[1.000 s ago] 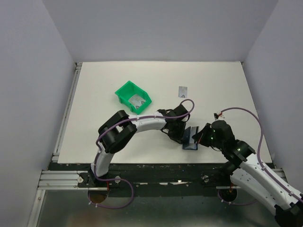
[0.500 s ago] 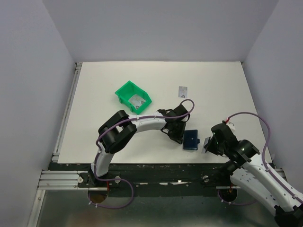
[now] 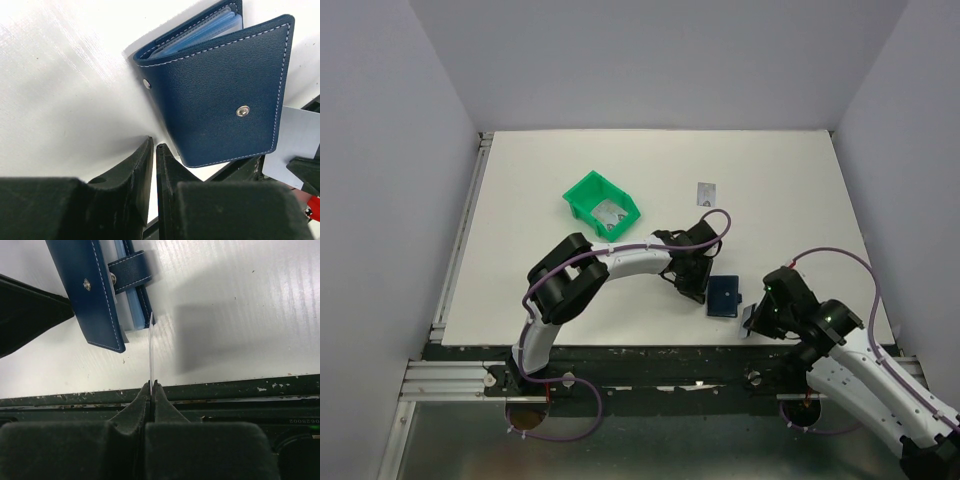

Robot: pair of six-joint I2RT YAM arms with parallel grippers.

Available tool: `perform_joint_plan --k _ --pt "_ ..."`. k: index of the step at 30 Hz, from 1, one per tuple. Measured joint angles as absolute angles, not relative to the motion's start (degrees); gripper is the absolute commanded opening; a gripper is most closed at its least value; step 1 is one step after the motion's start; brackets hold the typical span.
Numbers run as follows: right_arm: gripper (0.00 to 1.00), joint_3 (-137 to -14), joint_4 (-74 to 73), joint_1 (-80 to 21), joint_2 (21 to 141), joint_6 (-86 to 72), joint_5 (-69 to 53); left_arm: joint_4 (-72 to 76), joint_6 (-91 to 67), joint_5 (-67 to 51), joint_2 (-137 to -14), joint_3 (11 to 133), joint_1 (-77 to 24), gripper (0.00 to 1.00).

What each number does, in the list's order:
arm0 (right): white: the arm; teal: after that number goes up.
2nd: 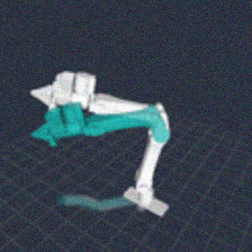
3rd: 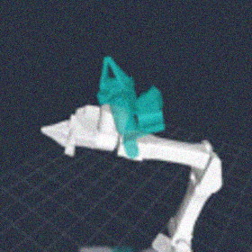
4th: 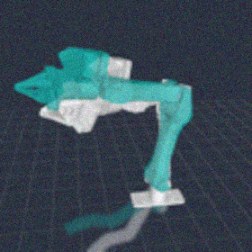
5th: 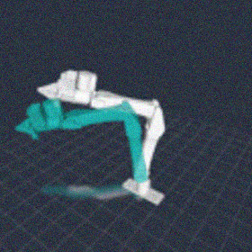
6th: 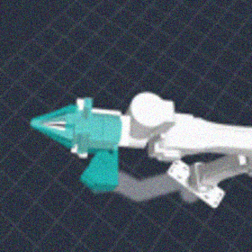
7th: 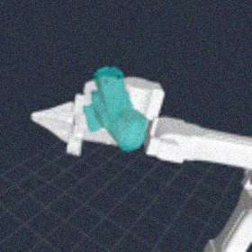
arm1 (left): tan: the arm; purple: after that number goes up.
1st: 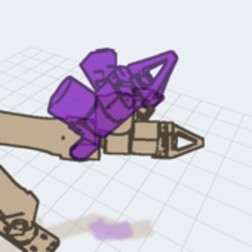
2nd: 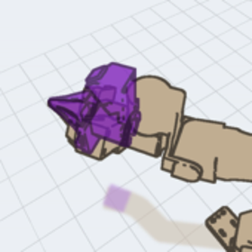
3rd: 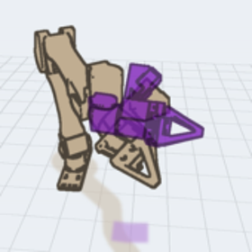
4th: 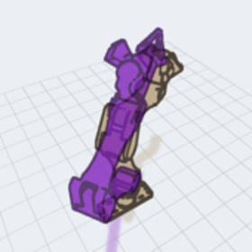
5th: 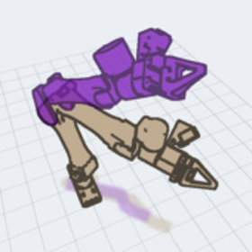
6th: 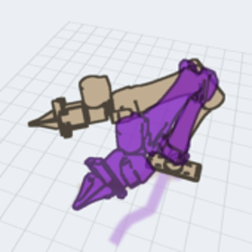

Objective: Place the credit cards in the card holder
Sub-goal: Insert the credit card into the card holder.

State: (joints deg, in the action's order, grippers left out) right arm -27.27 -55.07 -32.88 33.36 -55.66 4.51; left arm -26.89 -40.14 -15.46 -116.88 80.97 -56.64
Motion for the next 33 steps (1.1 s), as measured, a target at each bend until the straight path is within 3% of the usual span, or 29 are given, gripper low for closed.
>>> perform_joint_plan --k 14,33 --pt "0.00 -24.3 -50.5 -32.9 29.8 -54.5 2.4 -27.0 -40.1 -15.5 -116.9 81.0 -56.6 0.24" --pt "0.00 -23.6 -45.3 -32.9 35.1 -51.0 3.2 -27.1 -40.0 -15.5 -116.9 81.0 -56.2 0.24"
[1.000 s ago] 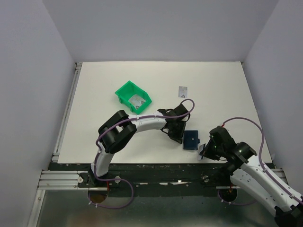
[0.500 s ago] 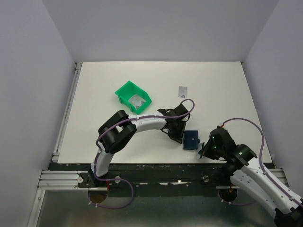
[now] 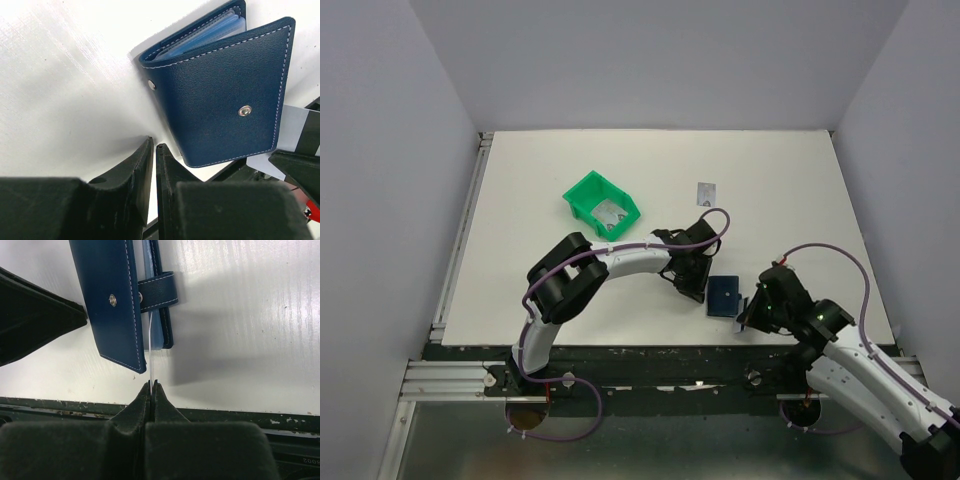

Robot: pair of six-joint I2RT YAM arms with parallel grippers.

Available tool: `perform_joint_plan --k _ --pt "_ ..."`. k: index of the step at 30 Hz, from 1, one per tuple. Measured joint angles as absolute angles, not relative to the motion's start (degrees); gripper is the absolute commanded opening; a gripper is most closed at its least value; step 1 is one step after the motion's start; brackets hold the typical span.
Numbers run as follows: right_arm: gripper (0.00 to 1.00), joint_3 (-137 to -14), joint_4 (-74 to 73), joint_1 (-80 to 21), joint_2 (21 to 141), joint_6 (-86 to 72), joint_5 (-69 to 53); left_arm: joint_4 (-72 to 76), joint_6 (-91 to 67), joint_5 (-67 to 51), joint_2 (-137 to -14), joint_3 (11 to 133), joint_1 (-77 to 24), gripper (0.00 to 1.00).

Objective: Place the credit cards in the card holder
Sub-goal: Insert the credit card into the card holder.

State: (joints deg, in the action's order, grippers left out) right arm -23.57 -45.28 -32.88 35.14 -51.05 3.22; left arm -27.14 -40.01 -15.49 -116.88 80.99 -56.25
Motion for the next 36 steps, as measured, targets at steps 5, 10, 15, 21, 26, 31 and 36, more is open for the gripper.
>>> perform_joint_plan --k 5,10,15,21,26,31,36 --pt "0.00 -23.6 -44.6 -32.9 37.5 -50.8 2.4 -27.3 -40.0 -15.5 -116.9 81.1 -56.2 0.24" --pt "0.00 -23.6 -43.4 -32.9 40.9 -50.3 1.8 -27.6 -39.8 -15.5 -116.9 81.4 -56.2 0.24" --pt "0.00 -23.6 -41.2 -32.9 42.7 -49.8 0.4 -27.8 -39.7 -15.5 -116.9 81.8 -56.2 0.24" --pt "0.00 -23.6 -39.5 -32.9 43.5 -49.4 -0.6 -28.0 -39.6 -15.5 -116.9 81.8 -56.1 0.24" --pt "0.00 -22.9 -36.1 -32.9 44.0 -48.9 -2.3 -28.0 -39.6 -15.5 -116.9 81.9 -55.9 0.24" --pt "0.00 -22.1 -32.6 -32.9 44.8 -47.7 -4.0 -28.6 -39.2 -15.5 -116.9 82.0 -55.7 0.24" --pt "0.00 -21.5 -29.2 -32.9 45.5 -46.5 -5.3 -28.7 -39.0 -15.5 -116.9 82.0 -55.5 0.24"
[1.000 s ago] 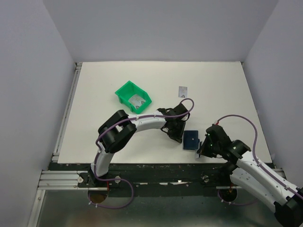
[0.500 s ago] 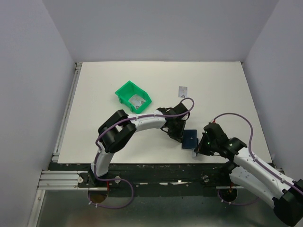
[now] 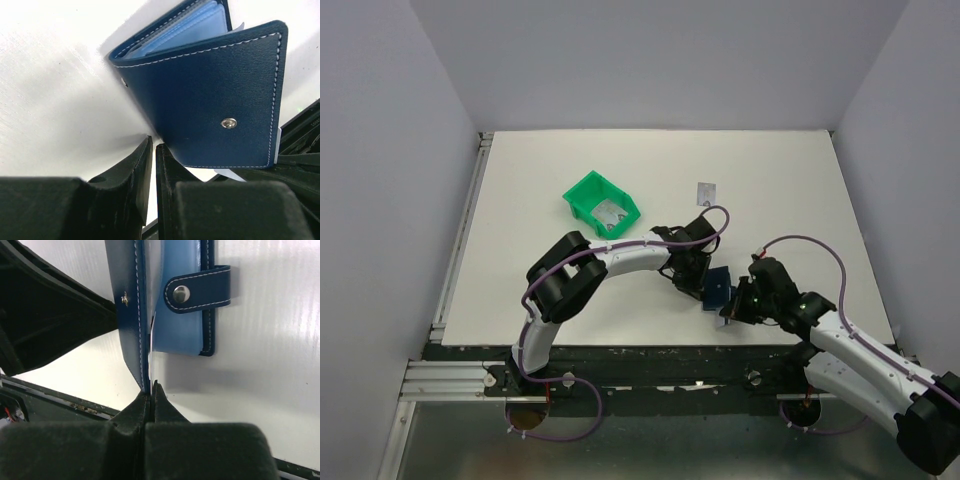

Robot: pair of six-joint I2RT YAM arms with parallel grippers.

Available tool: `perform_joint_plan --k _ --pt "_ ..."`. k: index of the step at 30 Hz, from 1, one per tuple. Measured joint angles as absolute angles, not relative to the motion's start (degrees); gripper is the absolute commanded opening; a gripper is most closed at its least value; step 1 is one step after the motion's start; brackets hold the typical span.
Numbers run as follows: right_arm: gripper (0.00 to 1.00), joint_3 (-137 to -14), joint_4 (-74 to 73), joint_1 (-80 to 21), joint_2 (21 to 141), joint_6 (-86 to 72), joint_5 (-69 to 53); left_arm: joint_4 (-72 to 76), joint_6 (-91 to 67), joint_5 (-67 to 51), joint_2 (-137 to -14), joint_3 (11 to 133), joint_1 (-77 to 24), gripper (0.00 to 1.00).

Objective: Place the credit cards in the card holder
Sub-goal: Insert the credit card into the card holder.

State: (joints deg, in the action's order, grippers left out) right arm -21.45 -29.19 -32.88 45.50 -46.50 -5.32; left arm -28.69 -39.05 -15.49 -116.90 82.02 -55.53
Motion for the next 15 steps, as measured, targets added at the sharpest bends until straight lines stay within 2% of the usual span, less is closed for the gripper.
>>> perform_joint_plan --k 15 --pt "0.00 -20.1 -18.9 -32.9 45.3 -42.5 -9.6 -28.9 -39.0 -15.5 -117.0 82.1 -55.5 0.24"
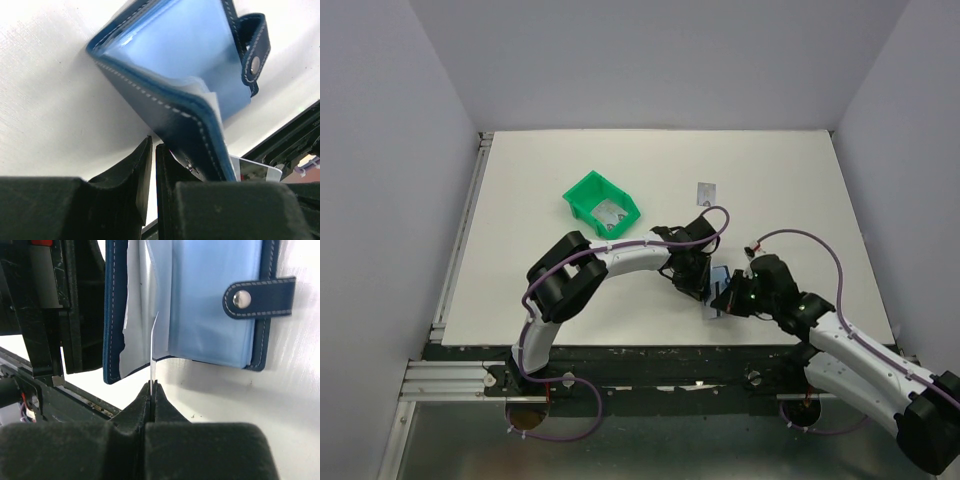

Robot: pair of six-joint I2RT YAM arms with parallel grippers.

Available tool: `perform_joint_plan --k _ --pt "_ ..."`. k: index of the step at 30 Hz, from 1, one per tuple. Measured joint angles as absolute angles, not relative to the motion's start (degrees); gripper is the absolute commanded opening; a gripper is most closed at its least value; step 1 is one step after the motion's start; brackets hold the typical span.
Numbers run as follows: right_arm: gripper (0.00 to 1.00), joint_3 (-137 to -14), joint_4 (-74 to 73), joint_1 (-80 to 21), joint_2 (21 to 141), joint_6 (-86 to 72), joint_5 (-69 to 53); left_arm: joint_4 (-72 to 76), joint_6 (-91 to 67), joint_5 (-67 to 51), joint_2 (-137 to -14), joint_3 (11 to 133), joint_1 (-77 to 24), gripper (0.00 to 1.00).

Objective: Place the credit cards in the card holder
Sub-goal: Insert the credit card into the card holder.

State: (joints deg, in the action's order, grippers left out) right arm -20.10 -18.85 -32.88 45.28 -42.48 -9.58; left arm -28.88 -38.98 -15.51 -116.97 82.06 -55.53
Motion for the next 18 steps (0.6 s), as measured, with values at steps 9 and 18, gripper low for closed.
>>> perform_joint_plan --k 9,18 --pt "0.00 -20.3 -16.8 -32.9 50.8 -41.0 -10.6 -28.6 -38.8 -15.5 -117.0 81.6 -55.5 0.23" --pt "0.00 -23.5 -16.8 -32.9 58.6 -41.0 -10.6 -27.0 -39.0 -15.7 -115.9 79.4 -55.4 0.22"
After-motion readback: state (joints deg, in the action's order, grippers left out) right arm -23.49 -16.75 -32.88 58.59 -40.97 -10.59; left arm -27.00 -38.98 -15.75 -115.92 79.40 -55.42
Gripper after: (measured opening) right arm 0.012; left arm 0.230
